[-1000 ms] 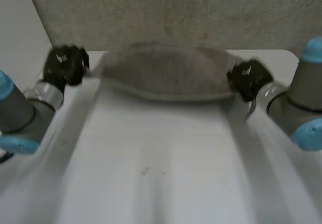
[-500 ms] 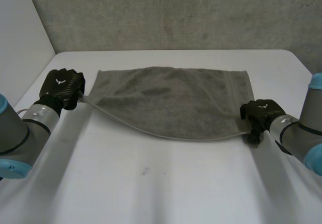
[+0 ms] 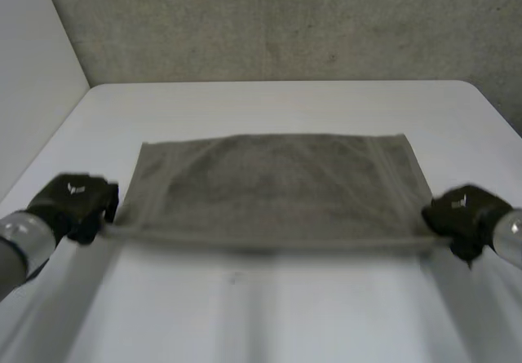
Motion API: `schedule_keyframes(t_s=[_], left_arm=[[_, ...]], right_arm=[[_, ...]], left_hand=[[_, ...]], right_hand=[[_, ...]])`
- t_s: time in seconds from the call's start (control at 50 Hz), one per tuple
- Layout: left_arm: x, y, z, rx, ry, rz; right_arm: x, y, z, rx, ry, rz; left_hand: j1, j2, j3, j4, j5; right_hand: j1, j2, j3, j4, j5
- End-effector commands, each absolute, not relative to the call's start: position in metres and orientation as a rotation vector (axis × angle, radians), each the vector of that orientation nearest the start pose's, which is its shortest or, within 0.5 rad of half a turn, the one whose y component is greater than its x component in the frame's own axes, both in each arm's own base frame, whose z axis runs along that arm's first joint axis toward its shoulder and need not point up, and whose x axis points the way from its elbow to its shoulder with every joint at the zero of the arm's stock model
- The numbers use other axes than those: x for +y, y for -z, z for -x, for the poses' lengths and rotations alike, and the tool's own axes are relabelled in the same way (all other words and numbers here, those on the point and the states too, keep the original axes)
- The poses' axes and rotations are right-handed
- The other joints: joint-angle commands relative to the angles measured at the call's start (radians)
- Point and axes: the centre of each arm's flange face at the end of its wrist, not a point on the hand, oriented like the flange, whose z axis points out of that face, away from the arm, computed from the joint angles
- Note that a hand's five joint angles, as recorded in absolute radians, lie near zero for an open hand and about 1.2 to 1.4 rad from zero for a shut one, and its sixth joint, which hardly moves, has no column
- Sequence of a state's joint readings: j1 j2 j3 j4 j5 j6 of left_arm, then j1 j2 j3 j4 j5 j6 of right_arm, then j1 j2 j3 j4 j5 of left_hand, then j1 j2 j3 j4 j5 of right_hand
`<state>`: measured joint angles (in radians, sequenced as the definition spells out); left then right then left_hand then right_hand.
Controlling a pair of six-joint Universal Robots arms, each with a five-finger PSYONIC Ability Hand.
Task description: Fold the towel.
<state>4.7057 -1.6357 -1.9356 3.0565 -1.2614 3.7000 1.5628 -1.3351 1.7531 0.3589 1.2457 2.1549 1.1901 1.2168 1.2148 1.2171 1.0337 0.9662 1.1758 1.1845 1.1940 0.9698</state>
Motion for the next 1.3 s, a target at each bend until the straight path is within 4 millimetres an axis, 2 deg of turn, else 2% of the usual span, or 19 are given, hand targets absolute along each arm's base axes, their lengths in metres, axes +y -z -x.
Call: schedule_keyframes(t_s=[0.02,0.12,0.16,0.26,0.36,0.44,0.64,0.66,0.68,0.7,0.72,0.74,0.76,0.88,0.94,0.98,1.08,1.22,1.3], left_arm=[[-0.213,-0.197,0.159,2.63,1.445,-1.134],[-0.233,-0.207,0.161,2.526,1.586,-1.166],[-0.26,-0.2,0.165,2.479,1.657,-1.162],[-0.301,-0.19,0.189,2.427,1.8,-1.168],[-0.344,-0.175,0.198,2.369,1.836,-1.063],[-0.381,-0.164,0.209,2.256,1.908,-1.007],[-0.414,-0.143,0.234,2.11,2.048,-1.026],[-0.417,-0.138,0.235,2.111,2.044,-1.029],[-0.417,-0.138,0.235,2.111,2.044,-1.029],[-0.418,-0.135,0.236,2.117,2.04,-1.032],[-0.416,-0.131,0.238,2.122,2.033,-1.043],[-0.416,-0.131,0.238,2.122,2.032,-1.043],[-0.413,-0.128,0.241,2.127,2.029,-1.062],[-0.407,-0.138,0.244,2.093,2.056,-1.074],[-0.403,-0.153,0.243,2.059,2.088,-1.058],[-0.399,-0.16,0.241,2.049,2.095,-1.05],[-0.386,-0.175,0.237,2.05,2.104,-1.037],[-0.357,-0.18,0.231,2.102,2.064,-1.05],[-0.352,-0.18,0.231,2.109,2.059,-1.054]], right_arm=[[-0.223,-0.194,-0.143,2.414,0.88,1.831],[-0.274,-0.199,-0.139,2.507,1.131,1.686],[-0.291,-0.201,-0.144,2.508,1.224,1.646],[-0.327,-0.206,-0.174,2.435,1.455,1.628],[-0.371,-0.191,-0.201,2.406,1.702,1.665],[-0.387,-0.179,-0.216,2.355,1.834,1.68],[-0.433,-0.138,-0.237,2.219,2.231,1.633],[-0.433,-0.138,-0.237,2.219,2.231,1.633],[-0.434,-0.13,-0.239,2.22,2.236,1.634],[-0.433,-0.123,-0.243,2.217,2.237,1.64],[-0.433,-0.123,-0.243,2.217,2.237,1.64],[-0.431,-0.12,-0.246,2.218,2.24,1.643],[-0.431,-0.12,-0.246,2.218,2.24,1.643],[-0.427,-0.136,-0.246,2.245,2.288,1.592],[-0.421,-0.162,-0.244,2.211,2.336,1.545],[-0.409,-0.184,-0.239,2.192,2.342,1.422],[-0.385,-0.206,-0.231,2.184,2.268,1.195],[-0.364,-0.188,-0.182,2.456,1.918,0.889],[-0.356,-0.172,-0.175,2.534,1.774,0.86]], left_hand=[[0.206,0.179,0.182,0.179,0.188],[0.206,0.179,0.182,0.179,0.188],[0.206,0.179,0.182,0.179,0.188],[0.206,0.179,0.182,0.179,0.188],[0.206,0.179,0.182,0.179,0.188],[0.206,0.179,0.182,0.179,0.188],[0.206,0.179,0.182,0.179,0.188],[0.206,0.179,0.182,0.179,0.188],[0.206,0.179,0.182,0.179,0.188],[0.09,0.064,0.066,0.063,0.072],[-0.69,-0.717,-0.714,-0.717,-0.708],[-0.698,-0.724,-0.722,-0.725,-0.716],[-1.012,-1.038,-1.036,-1.039,-1.03],[-1.016,-1.042,-1.04,-1.043,-1.034],[-1.016,-1.042,-1.04,-1.043,-1.034],[-1.016,-1.042,-1.04,-1.043,-1.034],[-1.016,-1.042,-1.04,-1.043,-1.034],[-1.016,-1.042,-1.04,-1.043,-1.034],[-1.016,-1.042,-1.04,-1.043,-1.034]], right_hand=[[0.43,0.22,0.212,0.202,0.252],[0.43,0.22,0.212,0.202,0.252],[0.43,0.22,0.212,0.202,0.252],[0.43,0.22,0.212,0.202,0.252],[0.43,0.22,0.212,0.202,0.252],[0.43,0.22,0.212,0.202,0.252],[0.43,0.22,0.212,0.202,0.252],[0.43,0.22,0.212,0.202,0.252],[0.106,-0.104,-0.113,-0.122,-0.073],[-0.677,-0.886,-0.895,-0.904,-0.855],[-0.684,-0.894,-0.903,-0.912,-0.863],[-0.792,-1.001,-1.01,-1.019,-0.97],[-0.792,-1.001,-1.01,-1.019,-0.97],[-0.792,-1.001,-1.01,-1.019,-0.97],[-0.792,-1.001,-1.01,-1.019,-0.97],[-0.792,-1.001,-1.01,-1.019,-0.97],[-0.792,-1.001,-1.01,-1.019,-0.97],[-0.792,-1.001,-1.01,-1.019,-0.97],[-0.732,-0.941,-0.95,-0.96,-0.91]])
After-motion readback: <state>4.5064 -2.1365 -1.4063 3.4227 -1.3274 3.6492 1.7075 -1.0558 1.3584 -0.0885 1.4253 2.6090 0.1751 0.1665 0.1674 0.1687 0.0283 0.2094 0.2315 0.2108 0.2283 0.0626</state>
